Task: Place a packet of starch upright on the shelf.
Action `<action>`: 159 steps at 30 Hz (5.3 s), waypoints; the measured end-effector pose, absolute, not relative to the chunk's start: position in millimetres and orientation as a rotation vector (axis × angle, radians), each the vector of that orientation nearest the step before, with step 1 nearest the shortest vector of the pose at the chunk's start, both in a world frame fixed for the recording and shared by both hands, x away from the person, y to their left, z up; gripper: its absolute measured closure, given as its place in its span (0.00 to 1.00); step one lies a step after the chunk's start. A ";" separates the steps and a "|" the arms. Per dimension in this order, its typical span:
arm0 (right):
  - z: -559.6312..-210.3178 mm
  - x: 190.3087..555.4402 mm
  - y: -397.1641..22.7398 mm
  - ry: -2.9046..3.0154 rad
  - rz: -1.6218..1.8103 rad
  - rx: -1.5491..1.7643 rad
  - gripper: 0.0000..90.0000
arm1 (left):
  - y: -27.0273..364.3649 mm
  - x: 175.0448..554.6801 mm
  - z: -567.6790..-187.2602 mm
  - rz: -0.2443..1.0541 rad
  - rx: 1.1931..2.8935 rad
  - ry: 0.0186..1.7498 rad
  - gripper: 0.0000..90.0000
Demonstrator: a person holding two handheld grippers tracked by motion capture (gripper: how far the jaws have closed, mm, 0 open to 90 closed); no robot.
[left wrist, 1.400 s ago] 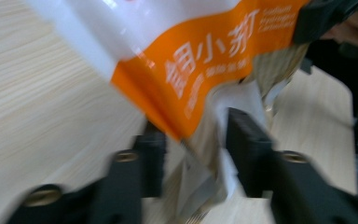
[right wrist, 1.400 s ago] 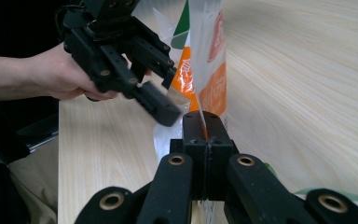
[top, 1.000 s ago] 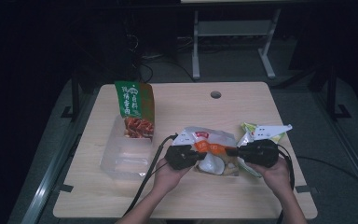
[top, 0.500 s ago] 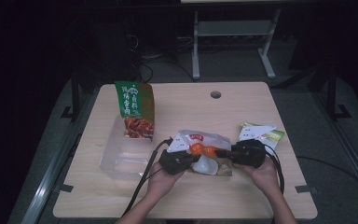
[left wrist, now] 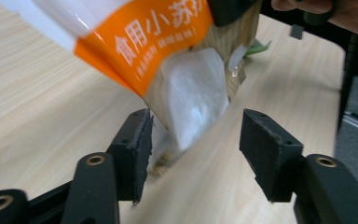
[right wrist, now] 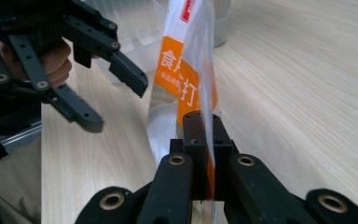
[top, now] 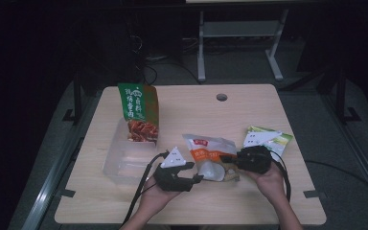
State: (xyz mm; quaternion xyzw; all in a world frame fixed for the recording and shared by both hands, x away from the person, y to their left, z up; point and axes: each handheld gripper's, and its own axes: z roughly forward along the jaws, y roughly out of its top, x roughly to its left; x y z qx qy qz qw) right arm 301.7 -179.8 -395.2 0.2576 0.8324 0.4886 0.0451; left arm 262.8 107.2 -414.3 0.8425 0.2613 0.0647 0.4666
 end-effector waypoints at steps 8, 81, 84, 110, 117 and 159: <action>-390.0 298.6 -177.9 2.530 1.515 0.799 1.00 | 119.8 242.3 -412.7 0.157 2.087 0.572 0.39; -301.9 375.3 13.6 2.666 1.616 0.590 1.00 | 150.8 220.7 -419.3 0.204 2.089 0.497 0.31; -302.7 378.8 25.3 2.666 1.630 0.581 1.00 | 153.3 219.1 -418.5 0.207 2.113 0.488 0.31; -372.7 403.4 82.4 2.656 1.746 0.799 0.97 | 167.8 209.5 -427.9 0.193 2.113 0.505 0.31; -368.6 396.1 75.6 2.747 1.468 0.687 0.92 | 165.2 208.3 -428.7 0.196 2.126 0.492 0.31; -360.0 376.5 -14.7 2.752 1.554 0.660 0.70 | 160.8 215.3 -436.6 0.196 2.162 0.519 0.31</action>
